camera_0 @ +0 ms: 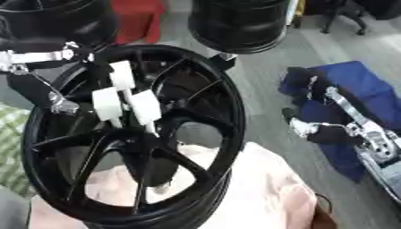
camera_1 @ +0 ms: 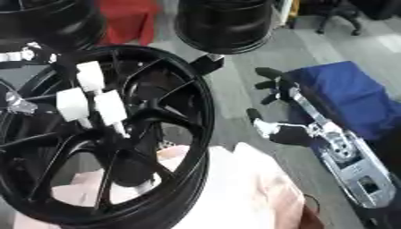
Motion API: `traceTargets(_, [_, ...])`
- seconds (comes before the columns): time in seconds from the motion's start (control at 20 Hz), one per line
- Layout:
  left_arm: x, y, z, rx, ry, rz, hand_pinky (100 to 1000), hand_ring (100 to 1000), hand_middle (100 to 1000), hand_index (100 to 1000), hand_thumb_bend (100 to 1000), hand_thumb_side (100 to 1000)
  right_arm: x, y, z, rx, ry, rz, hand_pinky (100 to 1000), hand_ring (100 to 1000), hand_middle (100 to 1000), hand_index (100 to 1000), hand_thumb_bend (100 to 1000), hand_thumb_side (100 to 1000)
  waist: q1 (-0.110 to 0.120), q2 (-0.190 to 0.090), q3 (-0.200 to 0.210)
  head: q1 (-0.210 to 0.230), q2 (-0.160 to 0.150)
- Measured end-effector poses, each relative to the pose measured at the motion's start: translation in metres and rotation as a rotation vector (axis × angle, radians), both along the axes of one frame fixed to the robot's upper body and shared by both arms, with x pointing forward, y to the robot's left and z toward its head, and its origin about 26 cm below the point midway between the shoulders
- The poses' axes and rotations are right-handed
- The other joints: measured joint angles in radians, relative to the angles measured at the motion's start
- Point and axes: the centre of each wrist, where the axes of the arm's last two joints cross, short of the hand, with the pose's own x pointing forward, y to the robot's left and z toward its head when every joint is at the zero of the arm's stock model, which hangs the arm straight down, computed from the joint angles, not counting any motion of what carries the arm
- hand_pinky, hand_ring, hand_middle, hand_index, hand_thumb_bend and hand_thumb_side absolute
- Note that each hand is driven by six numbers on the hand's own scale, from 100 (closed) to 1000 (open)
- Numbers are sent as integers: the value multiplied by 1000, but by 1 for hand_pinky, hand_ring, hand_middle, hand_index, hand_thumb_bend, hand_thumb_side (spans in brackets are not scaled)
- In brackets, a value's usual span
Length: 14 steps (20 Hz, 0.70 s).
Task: Pull the pin out of the wheel hub.
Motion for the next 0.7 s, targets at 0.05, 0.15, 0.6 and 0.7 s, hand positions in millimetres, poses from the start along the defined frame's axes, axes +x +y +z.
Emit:
traceTargets(0.05, [0,0,0,1,-1,-2,821,697,678,875,523,522,0,0,0,0,0,0,675,859,959,961,219,248,1,0,0,0,0])
traceTargets(0.15, [0,-2,0,2,-3,-5,821,700,681,875,522,521,0,0,0,0,0,0,675,859,959,961,219,249,2,0,0,0,0])
traceTargets(0.6, [0,-8,-4,13,-5,-14,819,697,679,873,515,520,0,-1,-1,-2,3,1,675,859,959,961,218,250,2,0,-1,0,0])
traceTargets(0.7, [0,-8,-5,19,-5,-14,819,697,679,873,513,520,0,-1,-1,-2,4,1,675,859,959,961,218,250,2,0,-1,0,0])
